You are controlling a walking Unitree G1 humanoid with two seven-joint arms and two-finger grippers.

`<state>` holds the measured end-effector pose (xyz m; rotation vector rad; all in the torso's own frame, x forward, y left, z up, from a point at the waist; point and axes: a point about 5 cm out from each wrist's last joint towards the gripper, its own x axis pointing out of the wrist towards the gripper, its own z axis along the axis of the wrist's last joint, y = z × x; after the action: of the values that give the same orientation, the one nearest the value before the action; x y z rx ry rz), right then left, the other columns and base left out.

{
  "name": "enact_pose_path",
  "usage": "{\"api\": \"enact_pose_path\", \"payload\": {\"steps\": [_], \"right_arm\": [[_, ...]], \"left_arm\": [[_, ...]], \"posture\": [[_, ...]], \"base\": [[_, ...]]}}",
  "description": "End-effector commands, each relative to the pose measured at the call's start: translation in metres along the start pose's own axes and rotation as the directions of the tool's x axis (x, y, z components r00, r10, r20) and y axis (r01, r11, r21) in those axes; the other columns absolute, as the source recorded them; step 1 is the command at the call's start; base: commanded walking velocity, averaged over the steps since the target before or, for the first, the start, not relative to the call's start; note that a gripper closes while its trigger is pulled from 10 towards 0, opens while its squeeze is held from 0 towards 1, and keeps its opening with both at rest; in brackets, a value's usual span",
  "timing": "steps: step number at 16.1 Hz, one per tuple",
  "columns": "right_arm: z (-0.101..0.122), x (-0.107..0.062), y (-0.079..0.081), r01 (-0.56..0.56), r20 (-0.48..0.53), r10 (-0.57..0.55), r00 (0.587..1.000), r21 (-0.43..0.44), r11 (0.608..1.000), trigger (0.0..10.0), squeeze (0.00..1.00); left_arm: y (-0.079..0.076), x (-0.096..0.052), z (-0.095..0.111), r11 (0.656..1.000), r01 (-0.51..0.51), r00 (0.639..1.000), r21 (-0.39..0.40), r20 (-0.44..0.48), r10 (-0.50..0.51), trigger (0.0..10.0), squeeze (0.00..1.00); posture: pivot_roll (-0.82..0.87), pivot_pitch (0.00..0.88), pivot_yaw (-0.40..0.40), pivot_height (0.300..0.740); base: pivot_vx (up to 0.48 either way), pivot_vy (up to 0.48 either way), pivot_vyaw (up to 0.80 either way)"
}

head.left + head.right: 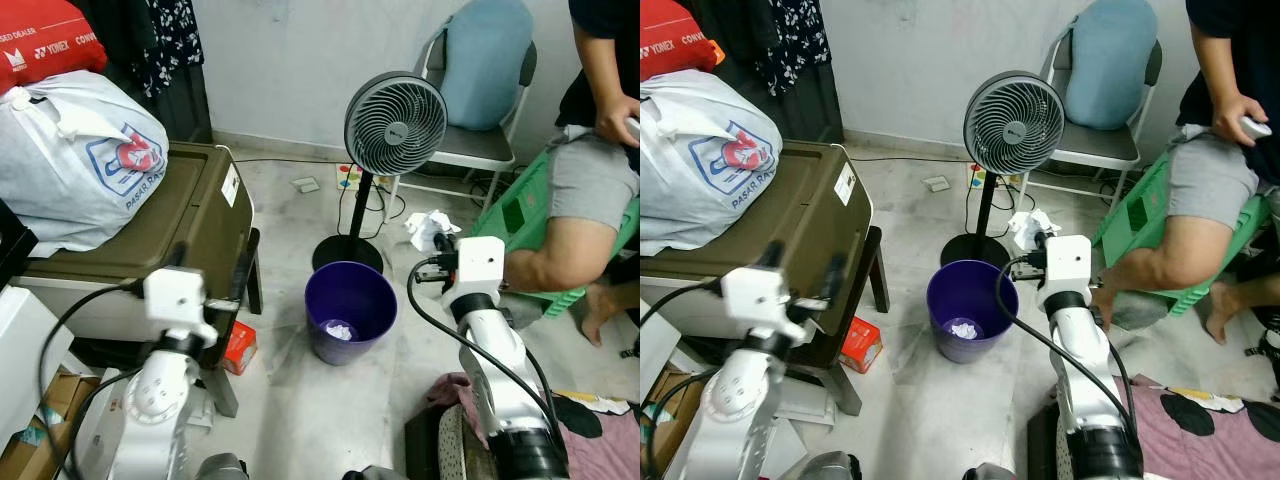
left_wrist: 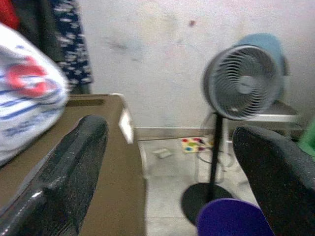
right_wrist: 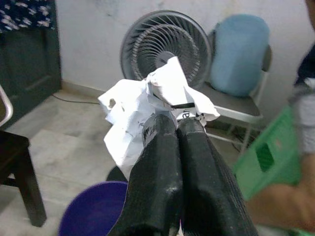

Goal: Clean up the room

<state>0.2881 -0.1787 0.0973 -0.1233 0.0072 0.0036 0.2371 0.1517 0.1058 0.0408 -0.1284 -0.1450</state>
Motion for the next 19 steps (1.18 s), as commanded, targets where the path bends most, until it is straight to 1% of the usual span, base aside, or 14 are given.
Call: {"api": "enact_pose_path", "payload": {"steps": [1,2,3,6,7,8,9,10,12,14,15,16,18,19], "right_arm": [[0.002,-0.005,-0.013,0.055,-0.005,-0.055,0.998,-0.010,0.998,10.0,0.00],[0.003,-0.009,-0.017,0.074,-0.005,-0.074,0.997,-0.010,0.997,10.0,0.00],[0.003,-0.016,-0.024,0.110,-0.005,-0.110,0.994,-0.012,0.994,10.0,0.00],[0.002,-0.039,-0.036,0.170,-0.024,-0.171,0.985,-0.024,0.985,10.0,0.00],[0.001,-0.044,-0.038,0.186,-0.033,-0.187,0.982,-0.025,0.982,10.0,0.00],[0.001,-0.045,-0.035,0.182,-0.040,-0.183,0.982,-0.027,0.983,10.0,0.00],[0.002,-0.046,-0.032,0.176,-0.042,-0.177,0.983,-0.024,0.984,10.0,0.00],[0.002,-0.044,-0.023,0.163,-0.048,-0.164,0.985,-0.011,0.986,10.0,0.00],[0.003,-0.037,-0.011,0.142,-0.029,-0.142,0.989,-0.009,0.990,10.0,0.00],[0.004,-0.028,-0.002,0.128,-0.011,-0.128,0.992,-0.009,0.992,10.0,0.00],[0.001,-0.026,-0.001,0.131,-0.024,-0.131,0.991,-0.003,0.991,10.0,0.00],[-0.001,-0.021,-0.001,0.127,-0.034,-0.126,0.991,0.025,0.992,10.0,0.00],[0.002,-0.015,0.013,0.090,-0.035,-0.089,0.995,0.057,0.994,10.0,0.00],[0.002,-0.013,0.016,0.085,-0.035,-0.083,0.996,0.062,0.994,10.0,0.00]], "left_arm": [[-0.005,0.007,0.000,0.999,0.042,0.999,-0.025,-0.012,-0.042,10.0,0.00],[-0.008,0.010,0.001,0.998,0.062,0.998,-0.031,-0.010,-0.063,10.0,0.00],[-0.016,0.020,0.002,0.994,0.101,0.995,-0.041,-0.004,-0.101,10.0,0.00],[-0.026,0.033,0.004,0.984,0.167,0.986,-0.058,0.005,-0.167,10.0,0.00],[-0.030,0.039,0.002,0.979,0.199,0.980,-0.051,0.005,-0.199,10.0,0.00],[-0.031,0.044,0.001,0.977,0.208,0.978,-0.039,0.002,-0.208,10.0,0.00],[-0.030,0.046,0.000,0.977,0.208,0.978,-0.038,-0.001,-0.208,10.0,0.00],[-0.027,0.048,-0.007,0.979,0.201,0.979,-0.027,-0.025,-0.201,10.0,0.00],[-0.022,0.049,-0.007,0.984,0.178,0.983,-0.023,-0.033,-0.178,10.0,0.00],[-0.013,0.054,-0.004,0.990,0.129,0.991,-0.064,-0.028,-0.131,10.0,0.00],[-0.014,0.054,-0.002,0.989,0.138,0.990,-0.061,-0.020,-0.140,10.0,0.00],[-0.019,0.054,0.000,0.985,0.162,0.987,-0.055,-0.003,-0.162,10.0,0.00],[-0.016,0.050,0.005,0.991,0.126,0.992,-0.036,0.017,-0.126,10.0,0.00],[-0.014,0.050,0.004,0.992,0.119,0.993,-0.043,0.014,-0.118,10.0,0.00]], "posture": [[-0.01,0.000,-0.025,0.740],[-0.01,0.000,-0.025,0.740],[-0.07,0.000,0.016,0.740],[-0.11,0.000,0.038,0.740],[-0.11,0.000,0.046,0.740],[-0.11,0.000,0.054,0.740],[-0.11,0.000,0.057,0.740],[-0.10,0.000,0.084,0.740],[-0.10,0.000,0.116,0.740],[-0.10,0.000,0.140,0.740],[-0.09,0.000,0.128,0.740],[-0.08,0.000,0.117,0.740],[-0.05,0.000,0.105,0.740],[-0.05,0.000,0.105,0.740]], "base": [[0.000,0.000,0.00],[0.000,0.000,0.00],[0.000,0.000,0.00],[0.000,0.000,0.00],[0.000,0.000,0.00],[0.000,0.000,0.00],[0.000,0.000,0.00],[0.000,0.000,0.00],[0.000,0.000,0.00],[0.000,0.000,0.00],[0.000,0.000,0.00],[0.000,0.000,0.00],[0.000,0.000,0.00],[0.000,0.000,-0.63]]}}
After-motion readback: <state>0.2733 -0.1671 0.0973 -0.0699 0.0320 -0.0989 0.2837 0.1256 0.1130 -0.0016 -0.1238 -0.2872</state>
